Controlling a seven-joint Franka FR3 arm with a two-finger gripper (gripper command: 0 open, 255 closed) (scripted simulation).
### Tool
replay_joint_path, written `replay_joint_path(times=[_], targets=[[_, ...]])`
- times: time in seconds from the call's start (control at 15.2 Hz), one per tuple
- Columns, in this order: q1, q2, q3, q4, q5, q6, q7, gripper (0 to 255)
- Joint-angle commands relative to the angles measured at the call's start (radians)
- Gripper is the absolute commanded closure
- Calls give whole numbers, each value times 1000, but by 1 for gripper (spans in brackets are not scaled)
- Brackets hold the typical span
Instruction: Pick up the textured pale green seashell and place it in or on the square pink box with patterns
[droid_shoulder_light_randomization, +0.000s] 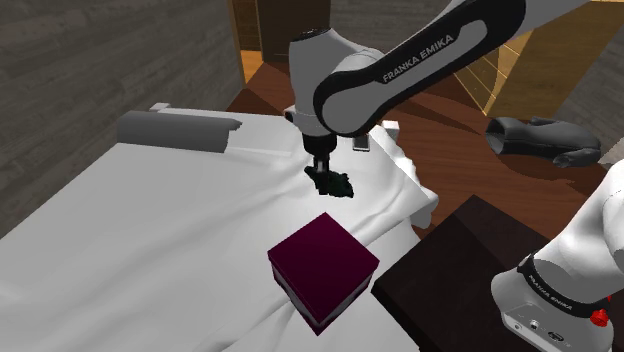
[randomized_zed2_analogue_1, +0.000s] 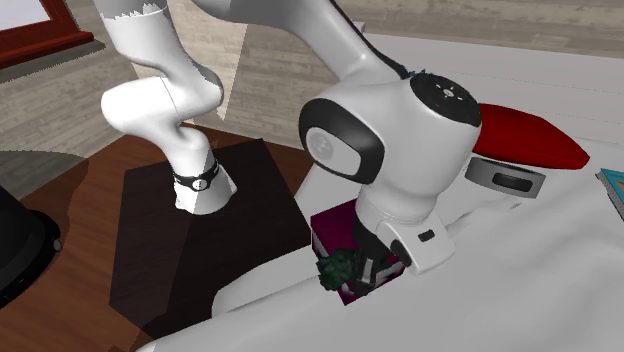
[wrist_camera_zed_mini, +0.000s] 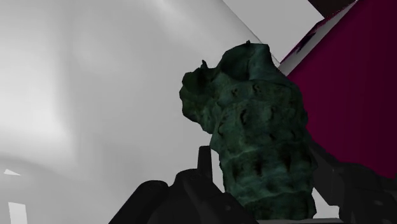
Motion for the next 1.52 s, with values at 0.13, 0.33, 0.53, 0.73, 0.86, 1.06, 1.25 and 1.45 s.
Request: replay_joint_path(times=[0.13,0.33,0.53,0.73,0.86,1.06,1.25,1.45], targets=[[53,-43,46,-53,20,9,88,255],[91,-64,80,-79,34,14,152,255],[130,-77,115,-95,46,16,218,255],[143,-62,124,-107,40,41,245,255],[144,-43,123,-115,31,67,252,255],[146,-14,120,-126,15,105,263,255],[149,17,116,-135,-2,142,275,255],[153,50,111,-142,-21,179,288,255]])
